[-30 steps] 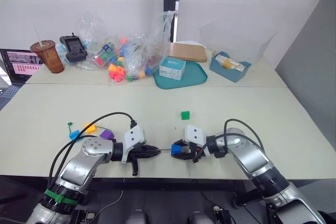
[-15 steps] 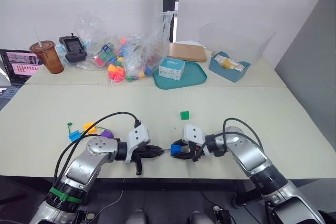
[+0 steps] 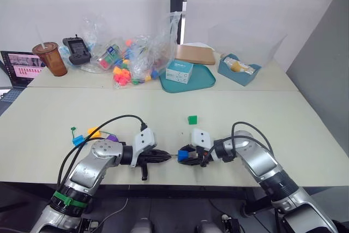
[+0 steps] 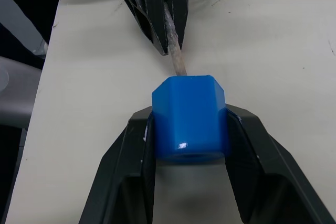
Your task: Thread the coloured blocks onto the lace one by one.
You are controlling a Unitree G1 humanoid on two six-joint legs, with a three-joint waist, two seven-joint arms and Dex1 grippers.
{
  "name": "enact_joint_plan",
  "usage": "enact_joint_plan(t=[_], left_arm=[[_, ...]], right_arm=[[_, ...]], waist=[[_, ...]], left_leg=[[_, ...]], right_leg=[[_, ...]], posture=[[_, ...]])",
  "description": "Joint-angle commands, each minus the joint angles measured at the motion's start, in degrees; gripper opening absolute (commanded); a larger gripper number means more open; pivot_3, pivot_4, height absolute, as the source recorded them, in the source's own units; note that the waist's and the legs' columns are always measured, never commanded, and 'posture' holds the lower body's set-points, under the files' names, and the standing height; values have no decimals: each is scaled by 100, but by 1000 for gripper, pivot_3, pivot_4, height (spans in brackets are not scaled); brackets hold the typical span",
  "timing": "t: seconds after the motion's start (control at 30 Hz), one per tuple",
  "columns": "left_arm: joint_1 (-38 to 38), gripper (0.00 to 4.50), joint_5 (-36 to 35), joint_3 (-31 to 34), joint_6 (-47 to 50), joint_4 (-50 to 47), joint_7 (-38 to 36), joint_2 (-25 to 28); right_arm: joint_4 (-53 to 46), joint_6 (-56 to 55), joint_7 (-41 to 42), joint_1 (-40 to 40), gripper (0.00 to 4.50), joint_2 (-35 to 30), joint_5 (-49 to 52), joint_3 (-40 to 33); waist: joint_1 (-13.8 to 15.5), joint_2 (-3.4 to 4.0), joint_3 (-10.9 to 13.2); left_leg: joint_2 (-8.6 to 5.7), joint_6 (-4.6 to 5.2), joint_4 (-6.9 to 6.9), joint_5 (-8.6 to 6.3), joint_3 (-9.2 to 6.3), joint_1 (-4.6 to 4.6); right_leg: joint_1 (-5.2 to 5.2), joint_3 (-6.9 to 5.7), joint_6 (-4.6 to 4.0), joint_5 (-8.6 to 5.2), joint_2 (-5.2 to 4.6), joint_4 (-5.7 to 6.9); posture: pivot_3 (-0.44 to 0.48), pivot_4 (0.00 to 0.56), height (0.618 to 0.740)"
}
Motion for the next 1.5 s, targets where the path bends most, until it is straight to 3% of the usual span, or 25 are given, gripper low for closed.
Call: enact_joint_plan(t=[0.03,0.23,0.8,1.23,1.5], left_arm=[[-38,0,-369,286,-15,-52,-105,-57],[131,0,-625,479,-60,31,-42,-276],[442,0,-651,262,-14,-341,76,-465],[469,0,-616,434,-121,-94,-13,-323],[656,0,-1080,721,177,-305,20,-312]], right_arm=[[309,27,21,24,1305,22,-177,167],[346,-32,97,20,1305,3,-201,186],[212,5,245,61,1305,-43,-200,251],[124,57,331,37,1305,-161,-222,255],[227,28,313,22,1305,-184,-304,257]], waist=[[-4,0,0],[-4,0,0],[8,0,0],[16,0,0],[29,0,0]], left_leg=[[0,0,0,0,0,0],[0,0,0,0,0,2],[0,0,0,0,0,1],[0,0,-1,0,0,-1],[0,0,-1,0,0,0]], right_leg=[[0,0,0,0,0,0],[0,0,0,0,0,1],[1,0,0,0,0,0],[1,0,0,0,-1,-4],[2,0,0,0,-2,-5]], posture=[[0,150,740],[0,150,740],[0,150,740],[0,150,740],[0,150,740]])
